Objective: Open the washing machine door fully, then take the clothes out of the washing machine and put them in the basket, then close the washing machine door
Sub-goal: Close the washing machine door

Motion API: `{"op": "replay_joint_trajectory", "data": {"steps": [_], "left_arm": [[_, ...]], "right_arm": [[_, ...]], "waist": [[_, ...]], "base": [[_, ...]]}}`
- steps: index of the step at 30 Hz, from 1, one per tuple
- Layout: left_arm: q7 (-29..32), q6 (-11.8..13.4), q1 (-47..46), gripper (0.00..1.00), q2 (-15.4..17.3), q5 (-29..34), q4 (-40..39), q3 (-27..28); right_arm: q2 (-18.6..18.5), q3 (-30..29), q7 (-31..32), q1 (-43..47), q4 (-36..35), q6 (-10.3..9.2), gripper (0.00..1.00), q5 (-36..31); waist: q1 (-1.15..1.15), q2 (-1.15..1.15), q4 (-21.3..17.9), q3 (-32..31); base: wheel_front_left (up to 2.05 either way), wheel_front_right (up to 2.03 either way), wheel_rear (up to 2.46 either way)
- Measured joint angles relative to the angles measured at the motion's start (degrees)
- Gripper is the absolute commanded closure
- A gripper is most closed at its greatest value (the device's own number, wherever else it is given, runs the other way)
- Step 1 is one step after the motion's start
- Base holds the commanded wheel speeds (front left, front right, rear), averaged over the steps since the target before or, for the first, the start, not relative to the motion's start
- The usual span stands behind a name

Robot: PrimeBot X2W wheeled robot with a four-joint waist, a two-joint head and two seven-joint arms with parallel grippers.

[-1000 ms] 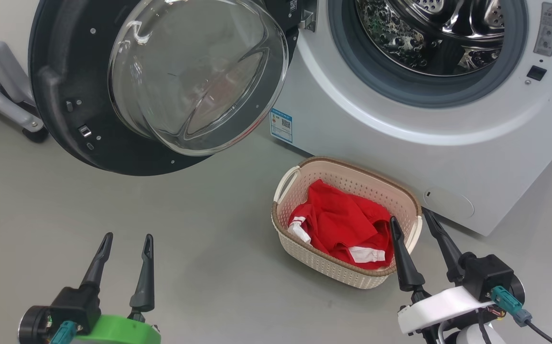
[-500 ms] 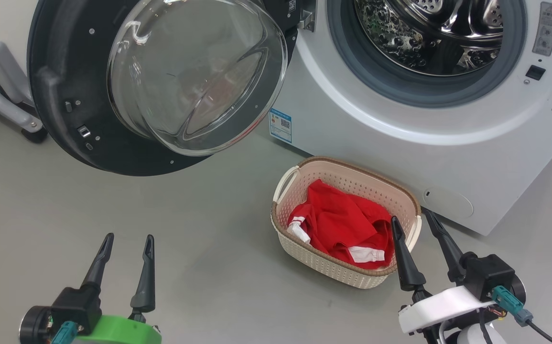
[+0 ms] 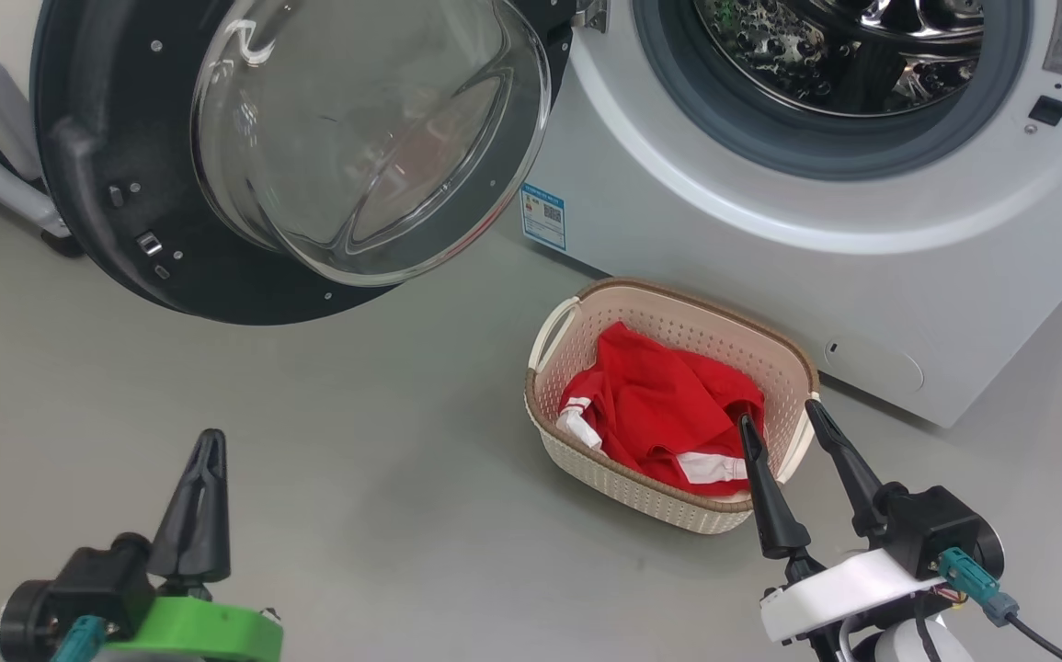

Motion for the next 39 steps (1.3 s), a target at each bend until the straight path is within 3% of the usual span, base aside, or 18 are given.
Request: {"op": "replay_joint_trajectory", "data": {"steps": [4, 15, 22, 30, 34, 39], "left_arm": [[0.0, 0.0, 0.0, 1.0, 0.2, -0.7, -1.7, 3.0], [-0.3, 0.1, -6.4, 1.0, 7.4, -5.5, -8.7, 15.9], [0.7, -0.4, -12.3, 1.0, 12.6, -13.4, -8.4, 25.0], [7.4, -0.2, -21.8, 1.0, 17.9, -24.3, -0.9, 34.5], [10.7, 2.2, -25.0, 1.0, 21.7, -28.5, 6.3, 40.9], [16.2, 5.6, -29.4, 1.0, 23.6, -35.2, 14.5, 46.8]], "right_arm": [[-0.6, 0.0, 0.0, -0.6, 0.0, 0.3, 0.0, -0.1], [-2.1, 0.4, 0.1, -3.1, -0.7, 0.3, 0.0, -1.6], [-2.8, 0.7, 0.8, -4.8, -1.5, 0.3, 0.0, -2.2], [-3.4, 1.5, 1.6, -6.5, -2.2, 0.3, 0.0, -2.6], [-3.5, 2.4, 1.8, -7.4, -2.2, 0.3, 0.0, -2.7], [-3.6, 2.7, 1.8, -8.1, -2.2, 0.31, 0.0, -2.7]], "waist": [[0.0, 0.0, -0.5, 1.4], [0.0, 0.0, -3.6, 5.5], [0.0, 0.0, -6.0, 8.2], [0.0, 0.0, -8.9, 11.0], [0.0, 0.0, -10.4, 12.0], [0.0, 0.0, -12.5, 13.0]], "base": [[0.0, 0.0, 0.0], [0.0, 0.0, 0.0], [0.0, 0.0, 0.0], [0.0, 0.0, 0.0], [0.0, 0.0, 0.0], [0.0, 0.0, 0.0]]}}
